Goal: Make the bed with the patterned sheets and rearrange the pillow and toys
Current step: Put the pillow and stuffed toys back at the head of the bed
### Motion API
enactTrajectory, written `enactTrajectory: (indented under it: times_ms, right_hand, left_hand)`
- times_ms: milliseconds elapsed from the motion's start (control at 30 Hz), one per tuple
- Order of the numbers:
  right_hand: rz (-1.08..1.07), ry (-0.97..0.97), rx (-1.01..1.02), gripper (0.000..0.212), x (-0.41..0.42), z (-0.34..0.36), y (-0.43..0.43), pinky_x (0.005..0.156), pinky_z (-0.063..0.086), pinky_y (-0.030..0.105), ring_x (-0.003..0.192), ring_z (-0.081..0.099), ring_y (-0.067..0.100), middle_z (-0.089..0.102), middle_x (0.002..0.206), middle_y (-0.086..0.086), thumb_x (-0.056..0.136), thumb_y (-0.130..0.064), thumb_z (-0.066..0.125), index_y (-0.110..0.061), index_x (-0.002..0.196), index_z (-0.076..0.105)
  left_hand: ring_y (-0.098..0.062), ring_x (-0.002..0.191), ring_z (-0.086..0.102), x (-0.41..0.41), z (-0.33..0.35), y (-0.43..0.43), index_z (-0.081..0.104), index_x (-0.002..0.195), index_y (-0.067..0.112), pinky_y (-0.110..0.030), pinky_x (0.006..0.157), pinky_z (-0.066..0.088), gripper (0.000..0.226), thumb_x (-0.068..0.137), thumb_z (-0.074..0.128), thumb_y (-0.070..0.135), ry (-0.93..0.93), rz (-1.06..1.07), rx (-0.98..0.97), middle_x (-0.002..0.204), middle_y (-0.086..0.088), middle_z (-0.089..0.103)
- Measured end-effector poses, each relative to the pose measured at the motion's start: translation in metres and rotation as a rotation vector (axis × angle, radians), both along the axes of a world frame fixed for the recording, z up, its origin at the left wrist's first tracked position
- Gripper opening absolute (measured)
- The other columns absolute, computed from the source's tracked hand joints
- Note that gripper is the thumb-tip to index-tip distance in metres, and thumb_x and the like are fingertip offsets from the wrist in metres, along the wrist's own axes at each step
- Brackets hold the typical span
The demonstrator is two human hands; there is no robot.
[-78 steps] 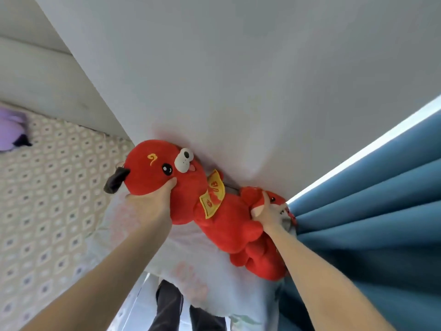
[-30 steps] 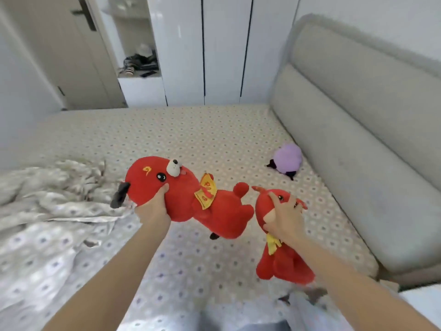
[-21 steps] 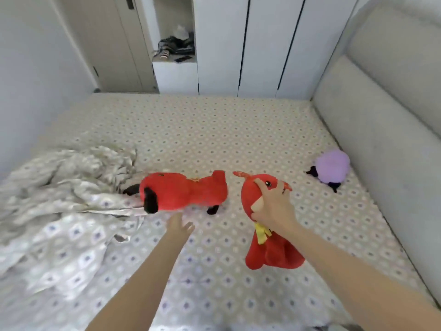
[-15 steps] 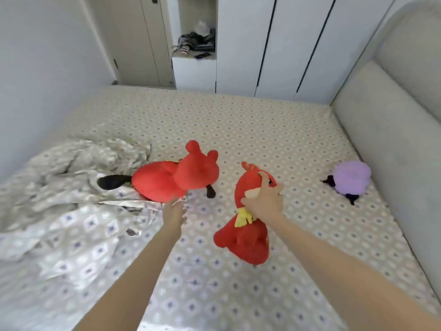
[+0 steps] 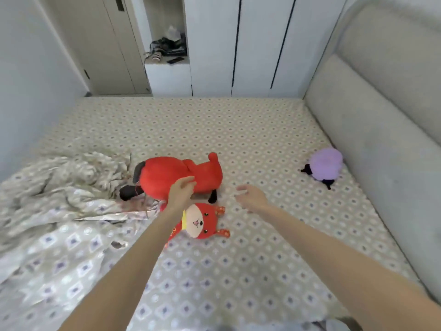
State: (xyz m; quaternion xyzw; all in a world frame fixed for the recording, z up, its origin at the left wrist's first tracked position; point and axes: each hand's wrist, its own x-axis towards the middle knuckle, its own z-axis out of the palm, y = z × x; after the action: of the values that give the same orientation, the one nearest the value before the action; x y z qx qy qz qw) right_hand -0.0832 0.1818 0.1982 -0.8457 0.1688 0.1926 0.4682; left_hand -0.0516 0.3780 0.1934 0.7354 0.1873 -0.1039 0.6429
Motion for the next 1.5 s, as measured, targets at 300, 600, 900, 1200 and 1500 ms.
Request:
enactTrajectory:
  times_ms: [300, 600, 900, 1200, 1500]
  right_hand:
    - [-0.296, -0.357, 0.051, 0.016, -0.119, 0.064, -0.136, 0.060, 0.045, 0.016, 0.082, 0.063, 0.005, 0.065, 0.103, -0.010, 0.093, -0.026, 0.054, -0.036, 0.104, 0.061]
    - [-0.720, -0.370, -0.107, 0.020, -0.369, 0.040, -0.272, 0.068, 0.044, 0.007, 0.083, 0.060, 0.006, 0.065, 0.100, -0.006, 0.094, -0.014, 0.054, -0.032, 0.095, 0.060]
    - [-0.806, 0.134, -0.222, 0.030, -0.591, -0.064, -0.295, 0.085, 0.041, 0.025, 0.106, 0.056, 0.020, 0.056, 0.125, 0.000, 0.093, -0.016, 0.049, -0.020, 0.123, 0.054]
    - [-0.841, 0.288, -0.136, 0.034, -0.638, -0.121, -0.290, 0.083, 0.039, 0.024, 0.107, 0.051, 0.017, 0.045, 0.136, 0.003, 0.096, -0.017, 0.044, -0.022, 0.129, 0.048]
    - [-0.844, 0.209, -0.144, 0.032, -0.632, -0.136, -0.296, 0.087, 0.036, 0.023, 0.122, 0.042, 0.018, 0.036, 0.141, -0.001, 0.096, -0.018, 0.045, -0.024, 0.127, 0.049]
  left_hand:
    - [-0.009, 0.093, 0.067, -0.068, 0.091, -0.165, 0.065, 0.102, 0.024, -0.024, 0.080, 0.051, 0.014, 0.091, 0.058, 0.021, -0.157, -0.377, -0.162, 0.102, 0.007, 0.071]
    - [-0.013, 0.087, 0.067, -0.258, 0.081, -0.335, 0.064, 0.103, 0.020, -0.025, 0.081, 0.052, 0.016, 0.097, 0.050, 0.018, -0.041, -0.856, -0.168, 0.097, 0.006, 0.071]
    - [-0.019, 0.099, 0.055, -0.410, -0.060, -0.422, 0.055, 0.125, 0.013, -0.031, 0.080, 0.043, 0.032, 0.093, 0.054, 0.015, 0.026, -1.166, 0.256, 0.124, -0.006, 0.056]
    - [-0.039, 0.130, 0.040, -0.408, -0.171, -0.424, 0.020, 0.150, 0.023, -0.056, 0.104, 0.036, 0.092, 0.078, 0.077, 0.027, 0.509, -1.018, 0.368, 0.148, -0.012, 0.035]
    - [-0.031, 0.097, 0.056, -0.398, -0.181, -0.446, 0.054, 0.124, -0.003, -0.041, 0.093, 0.047, 0.041, 0.097, 0.046, 0.027, 0.148, -1.446, 0.942, 0.095, -0.014, 0.060]
